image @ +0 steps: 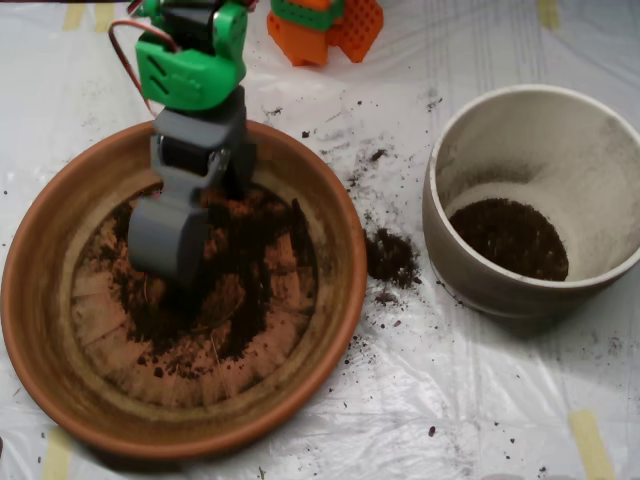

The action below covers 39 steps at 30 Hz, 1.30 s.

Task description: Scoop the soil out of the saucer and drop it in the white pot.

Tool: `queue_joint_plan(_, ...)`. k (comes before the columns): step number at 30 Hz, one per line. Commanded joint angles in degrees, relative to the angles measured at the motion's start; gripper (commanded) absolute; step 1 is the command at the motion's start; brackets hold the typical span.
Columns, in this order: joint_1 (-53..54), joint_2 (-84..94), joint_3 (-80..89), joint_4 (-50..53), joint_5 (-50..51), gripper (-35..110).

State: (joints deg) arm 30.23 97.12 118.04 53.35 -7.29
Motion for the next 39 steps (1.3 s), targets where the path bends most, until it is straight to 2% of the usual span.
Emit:
queue_joint_plan(1,1.76,-5.27,-11.51,0.70,-0.53,44)
queue_joint_plan(8,2.20,-23.73,-30.94,8.79,-0.97,45)
queue_joint_plan(17,0.26,-36.04,-47.90,17.40,-2.72,44)
queue_joint_plan(20,-0.88,-36.30,-47.99,17.84,-3.96,40)
queue_joint_plan(23,-1.14,-36.30,-47.20,17.84,-4.13,26)
queue_joint_plan(27,-0.18,-35.77,-45.00,16.00,-4.48,18)
queue_joint_plan(39,-1.32,-17.67,-18.98,2.02,-6.33,16)
